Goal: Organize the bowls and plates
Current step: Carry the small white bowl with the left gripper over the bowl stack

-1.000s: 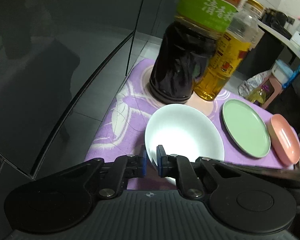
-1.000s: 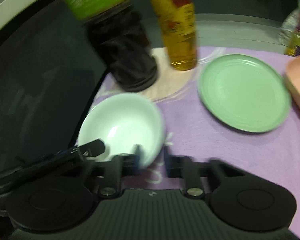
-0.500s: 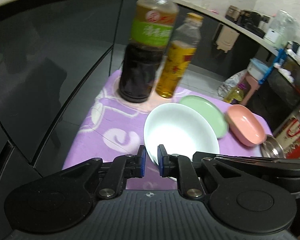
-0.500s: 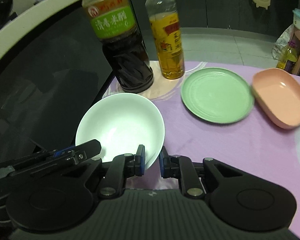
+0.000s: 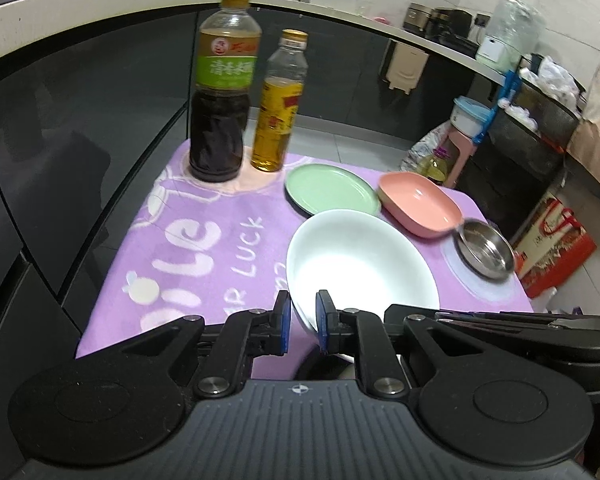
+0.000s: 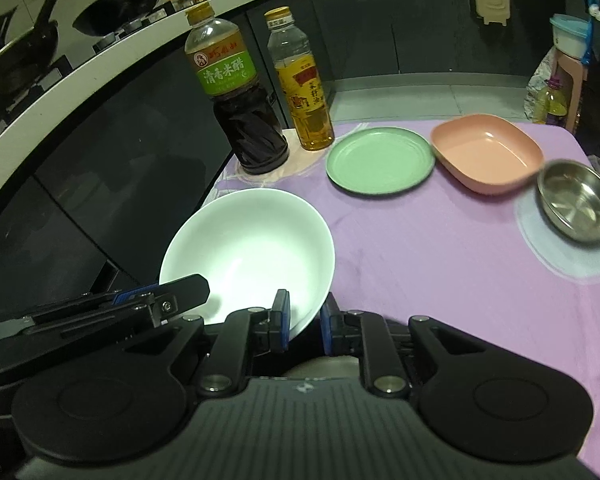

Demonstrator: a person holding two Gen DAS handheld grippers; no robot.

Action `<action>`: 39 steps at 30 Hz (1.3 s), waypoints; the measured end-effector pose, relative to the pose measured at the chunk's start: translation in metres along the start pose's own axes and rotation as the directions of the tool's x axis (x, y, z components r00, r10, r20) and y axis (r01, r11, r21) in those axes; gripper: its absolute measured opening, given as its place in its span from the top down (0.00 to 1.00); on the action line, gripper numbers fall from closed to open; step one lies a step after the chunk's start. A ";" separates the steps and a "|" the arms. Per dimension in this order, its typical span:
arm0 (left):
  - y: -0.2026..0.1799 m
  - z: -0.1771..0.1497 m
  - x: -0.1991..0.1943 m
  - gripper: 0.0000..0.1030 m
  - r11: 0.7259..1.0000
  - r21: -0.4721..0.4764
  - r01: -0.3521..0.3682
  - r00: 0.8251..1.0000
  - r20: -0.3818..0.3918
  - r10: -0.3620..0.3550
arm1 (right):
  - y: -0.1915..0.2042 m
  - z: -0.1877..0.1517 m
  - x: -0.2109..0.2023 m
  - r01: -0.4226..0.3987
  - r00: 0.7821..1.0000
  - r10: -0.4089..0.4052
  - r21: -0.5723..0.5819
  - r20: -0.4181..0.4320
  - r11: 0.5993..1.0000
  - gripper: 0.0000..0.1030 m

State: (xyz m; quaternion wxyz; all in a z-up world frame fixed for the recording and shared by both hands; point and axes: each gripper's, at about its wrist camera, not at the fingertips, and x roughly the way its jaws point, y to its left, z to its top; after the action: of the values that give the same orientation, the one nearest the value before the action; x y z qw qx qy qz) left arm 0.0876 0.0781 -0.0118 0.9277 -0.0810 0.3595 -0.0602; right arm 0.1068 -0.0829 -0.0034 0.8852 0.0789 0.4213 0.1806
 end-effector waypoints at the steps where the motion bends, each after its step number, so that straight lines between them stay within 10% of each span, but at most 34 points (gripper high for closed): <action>1: -0.004 -0.004 -0.003 0.88 1.000 0.009 0.001 1.000 -0.003 -0.001 | -0.001 -0.004 -0.002 -0.001 1.000 0.001 0.005 0.002 1.000 0.95; 39: -0.037 -0.066 0.005 0.86 0.997 0.082 -0.011 0.989 -0.148 0.023 | -0.047 -0.079 -0.028 0.001 1.000 0.000 0.103 -0.001 0.995 0.94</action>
State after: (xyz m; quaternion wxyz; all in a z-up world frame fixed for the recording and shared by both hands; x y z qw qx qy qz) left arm 0.0442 0.0340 -0.0559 0.9013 -0.0358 0.4256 -0.0725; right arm 0.0406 -0.1381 -0.0469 0.8798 0.1241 0.4306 0.1585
